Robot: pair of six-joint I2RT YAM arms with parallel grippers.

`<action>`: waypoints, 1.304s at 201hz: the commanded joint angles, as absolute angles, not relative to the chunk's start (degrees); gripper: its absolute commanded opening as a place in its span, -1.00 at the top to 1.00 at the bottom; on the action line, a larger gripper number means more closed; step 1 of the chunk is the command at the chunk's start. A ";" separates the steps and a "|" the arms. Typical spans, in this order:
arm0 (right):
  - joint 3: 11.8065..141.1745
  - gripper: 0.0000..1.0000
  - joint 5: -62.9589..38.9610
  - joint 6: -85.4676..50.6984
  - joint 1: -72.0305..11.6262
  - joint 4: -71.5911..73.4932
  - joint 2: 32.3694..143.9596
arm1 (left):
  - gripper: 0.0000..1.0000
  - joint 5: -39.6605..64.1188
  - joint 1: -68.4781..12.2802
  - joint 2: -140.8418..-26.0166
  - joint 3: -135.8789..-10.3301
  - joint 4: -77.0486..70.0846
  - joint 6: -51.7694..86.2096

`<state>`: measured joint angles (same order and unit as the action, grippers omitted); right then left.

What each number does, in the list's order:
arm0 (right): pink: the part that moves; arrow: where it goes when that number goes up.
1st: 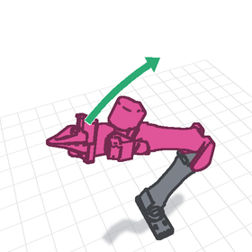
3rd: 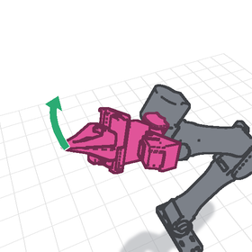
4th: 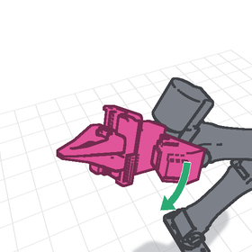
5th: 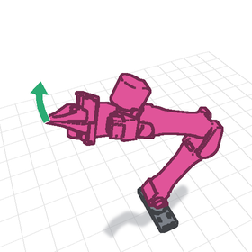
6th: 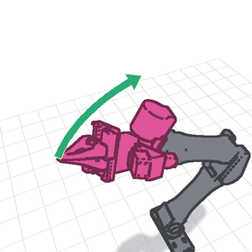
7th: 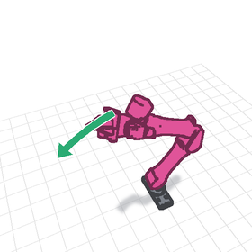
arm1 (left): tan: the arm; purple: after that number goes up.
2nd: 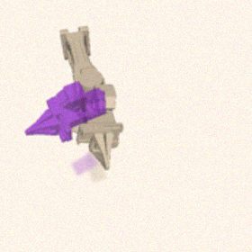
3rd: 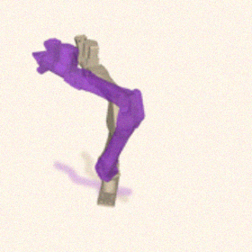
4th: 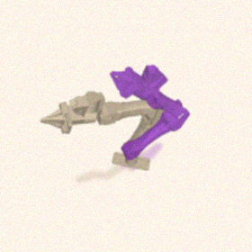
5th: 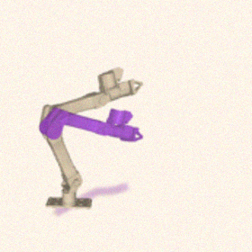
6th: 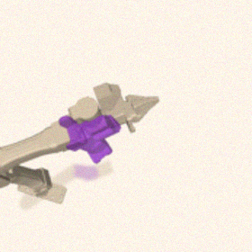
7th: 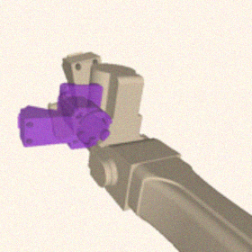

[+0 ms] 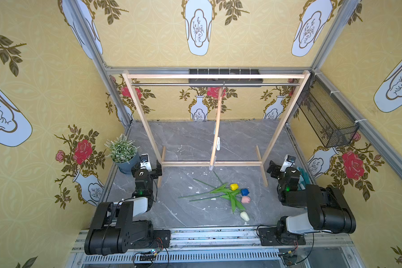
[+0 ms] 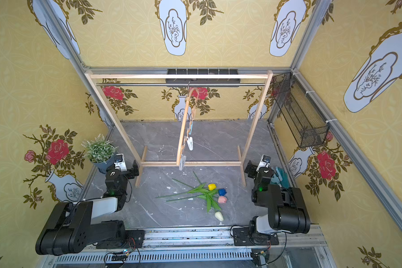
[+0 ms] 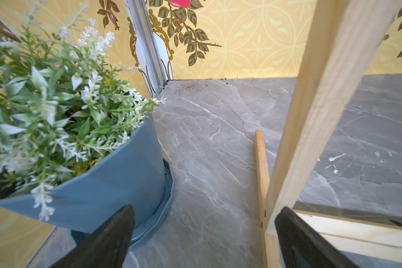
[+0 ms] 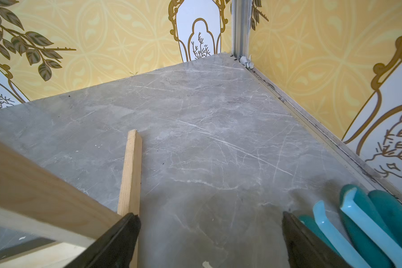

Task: Dry the flowers on a clothes hanger
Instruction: Pick up the flower at the center of the board.

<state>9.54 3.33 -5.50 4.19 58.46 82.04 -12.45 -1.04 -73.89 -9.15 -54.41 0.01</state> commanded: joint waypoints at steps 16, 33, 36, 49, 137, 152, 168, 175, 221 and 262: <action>9.59 -0.95 2.69 -5.10 4.14 60.25 82.08 | -0.99 -9.51 0.59 -73.77 -9.25 -55.63 0.27; 9.58 -0.95 2.29 -5.10 4.46 60.32 82.09 | -0.99 -4.49 3.25 -70.71 -8.69 -52.36 1.85; 9.62 -0.95 2.32 -5.10 4.47 60.32 82.05 | -0.99 -4.41 3.21 -70.72 -8.70 -52.28 1.82; 9.62 -0.95 2.35 -5.10 4.46 60.35 82.10 | -0.99 -4.88 2.98 -72.33 -9.11 -53.53 1.54; 26.34 -0.95 26.11 -12.22 -4.79 18.44 61.04 | -0.99 -13.37 1.29 -65.72 -22.16 -25.83 2.76; 32.00 -0.95 22.93 -17.88 -4.49 3.46 55.13 | -0.99 -14.70 2.11 -61.97 -27.68 -17.53 3.55; 30.69 -0.95 33.59 -34.76 -3.48 -5.93 51.04 | -0.99 -16.18 1.97 -57.02 -30.21 -8.55 10.62; 31.95 -0.95 35.05 -46.67 -1.50 -15.04 49.75 | -0.99 -19.44 1.85 -55.32 -31.36 -3.66 16.67; 43.30 -0.69 10.66 -37.97 6.29 -26.78 56.60 | -0.85 -22.27 -3.50 -45.69 -32.53 11.26 33.66; 50.05 -0.06 12.10 -39.02 -10.38 -34.62 61.96 | -0.69 -19.70 -11.21 -44.39 -34.02 18.72 43.61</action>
<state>47.51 12.84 -37.56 -1.67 -26.65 60.29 -20.56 -6.61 -44.97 -33.98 12.16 35.18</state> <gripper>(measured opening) 0.608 0.868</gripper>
